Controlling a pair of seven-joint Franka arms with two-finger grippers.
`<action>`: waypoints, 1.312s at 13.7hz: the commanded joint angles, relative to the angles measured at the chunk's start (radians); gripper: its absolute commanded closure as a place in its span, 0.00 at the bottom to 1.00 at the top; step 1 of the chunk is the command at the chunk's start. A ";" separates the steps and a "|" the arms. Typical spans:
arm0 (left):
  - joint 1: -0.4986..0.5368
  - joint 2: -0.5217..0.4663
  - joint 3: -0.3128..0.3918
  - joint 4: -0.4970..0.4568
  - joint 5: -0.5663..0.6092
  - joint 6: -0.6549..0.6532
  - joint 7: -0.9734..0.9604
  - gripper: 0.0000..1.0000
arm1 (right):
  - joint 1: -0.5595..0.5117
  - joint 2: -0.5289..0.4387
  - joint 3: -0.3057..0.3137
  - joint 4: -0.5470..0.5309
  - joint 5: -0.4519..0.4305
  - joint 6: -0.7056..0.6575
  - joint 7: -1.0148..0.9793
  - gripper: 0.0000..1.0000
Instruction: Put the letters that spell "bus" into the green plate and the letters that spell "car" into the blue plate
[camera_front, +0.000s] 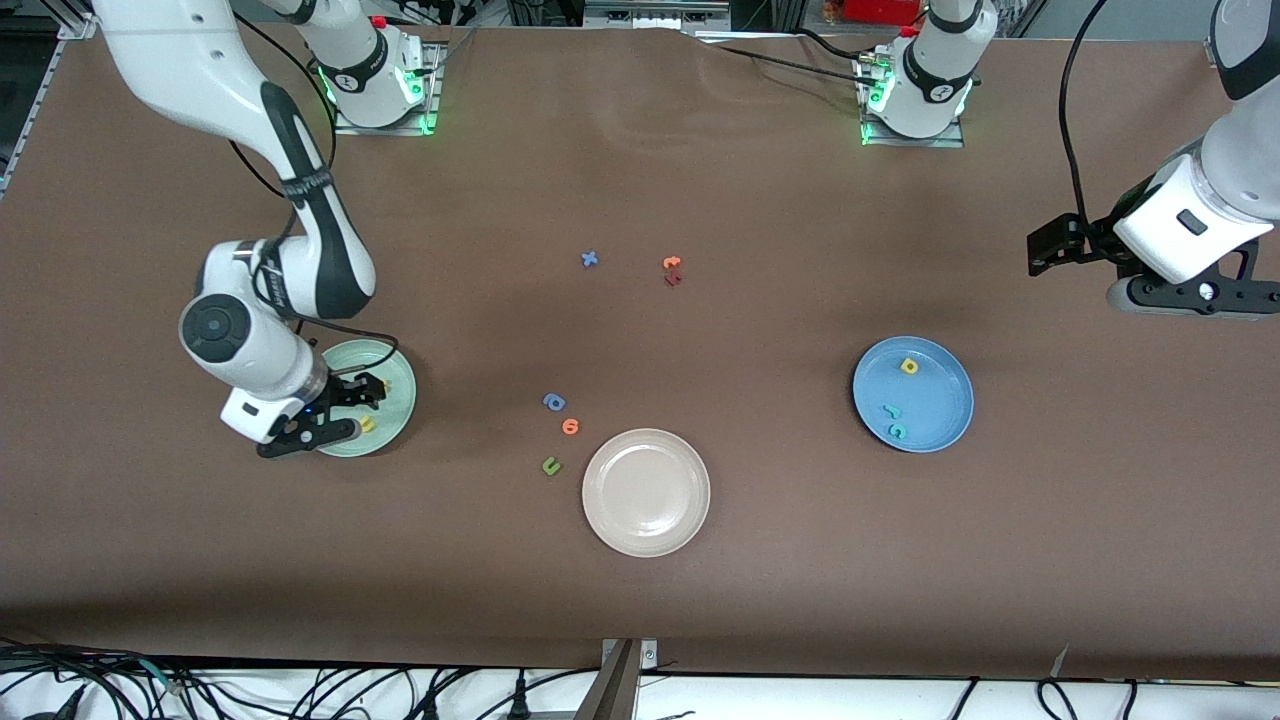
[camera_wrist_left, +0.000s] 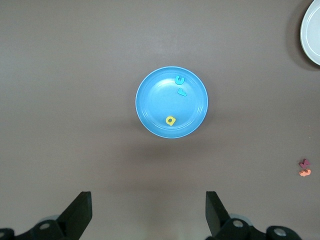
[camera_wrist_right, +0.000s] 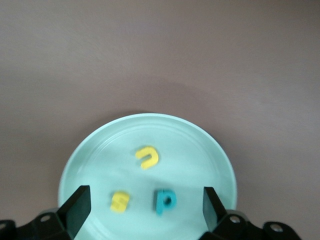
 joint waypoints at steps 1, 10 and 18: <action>-0.007 0.004 -0.004 0.015 0.004 -0.003 -0.007 0.00 | -0.020 -0.102 0.004 0.108 0.019 -0.245 -0.005 0.00; 0.004 0.004 0.000 0.032 -0.046 -0.005 -0.021 0.00 | -0.154 -0.200 0.077 0.525 0.015 -0.780 -0.013 0.00; -0.004 -0.005 -0.006 0.032 -0.034 -0.017 -0.013 0.00 | -0.194 -0.404 0.131 0.235 -0.024 -0.608 -0.022 0.00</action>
